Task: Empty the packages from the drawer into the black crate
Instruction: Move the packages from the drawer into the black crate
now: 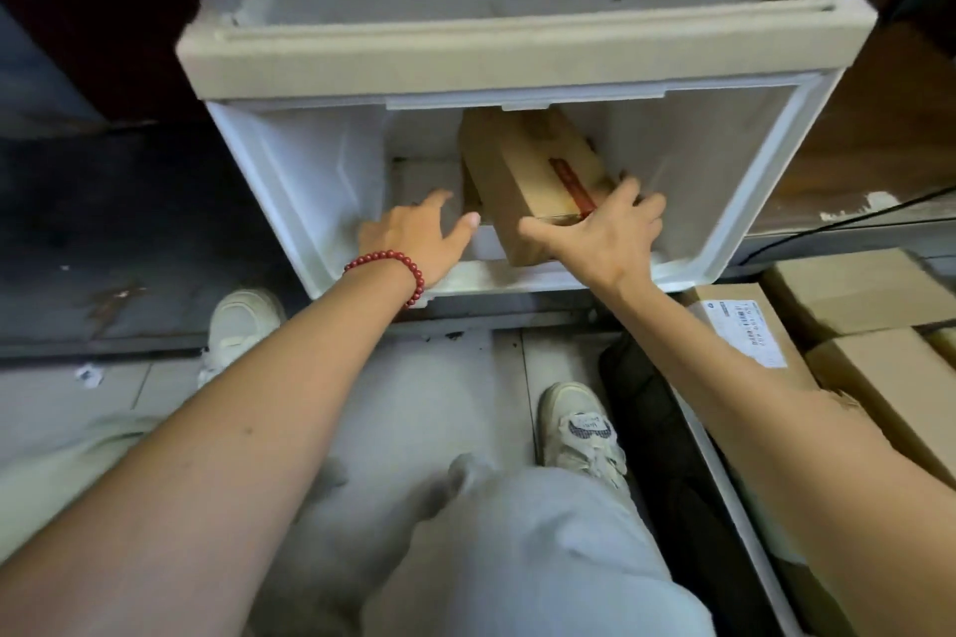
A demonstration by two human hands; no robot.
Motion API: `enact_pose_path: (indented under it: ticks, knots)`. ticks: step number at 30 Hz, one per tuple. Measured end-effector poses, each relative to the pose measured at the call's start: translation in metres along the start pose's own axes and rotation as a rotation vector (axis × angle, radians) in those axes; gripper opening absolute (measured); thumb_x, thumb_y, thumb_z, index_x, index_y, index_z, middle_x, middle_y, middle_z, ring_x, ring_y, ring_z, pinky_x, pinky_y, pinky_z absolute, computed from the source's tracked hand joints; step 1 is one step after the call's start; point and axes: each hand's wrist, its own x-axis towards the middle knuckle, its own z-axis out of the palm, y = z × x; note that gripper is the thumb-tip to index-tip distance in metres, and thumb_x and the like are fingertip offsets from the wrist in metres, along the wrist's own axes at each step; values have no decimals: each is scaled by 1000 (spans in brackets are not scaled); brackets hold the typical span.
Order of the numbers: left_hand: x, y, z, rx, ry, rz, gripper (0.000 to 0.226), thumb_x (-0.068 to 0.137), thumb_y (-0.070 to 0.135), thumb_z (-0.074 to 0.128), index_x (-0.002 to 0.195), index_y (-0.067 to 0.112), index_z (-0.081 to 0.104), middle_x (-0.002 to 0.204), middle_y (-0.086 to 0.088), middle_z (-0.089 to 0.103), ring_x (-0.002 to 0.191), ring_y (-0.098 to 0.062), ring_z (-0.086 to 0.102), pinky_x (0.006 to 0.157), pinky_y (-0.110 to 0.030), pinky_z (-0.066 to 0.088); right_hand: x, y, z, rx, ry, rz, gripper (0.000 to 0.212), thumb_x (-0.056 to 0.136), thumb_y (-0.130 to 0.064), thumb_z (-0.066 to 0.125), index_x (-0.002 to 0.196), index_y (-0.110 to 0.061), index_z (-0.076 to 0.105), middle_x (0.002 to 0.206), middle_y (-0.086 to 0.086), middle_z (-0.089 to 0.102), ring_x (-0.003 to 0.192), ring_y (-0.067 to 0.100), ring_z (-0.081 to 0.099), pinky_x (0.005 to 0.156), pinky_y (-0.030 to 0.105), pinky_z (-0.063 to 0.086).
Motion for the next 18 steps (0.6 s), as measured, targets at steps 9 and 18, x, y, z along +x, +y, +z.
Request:
enact_pose_path:
  ticks: [9,18]
  knots:
    - [-56,12,-18,-301,-275,-140,78,87,74,26,152,37,3,149,-7,41,101,-25,63,87,-33,49,-91,16,-2,216,-152,27,119,60,-55,84,150,-10,20,143,10,22,133,31,24,108,36,30]
    - [-70,20,4,-898,-400,-315,87,87,41,66,149,44,5,133,-7,55,105,-30,61,69,-42,57,-111,51,-16,561,-313,-32,64,72,-32,85,127,-20,54,124,-3,56,116,8,54,99,24,45]
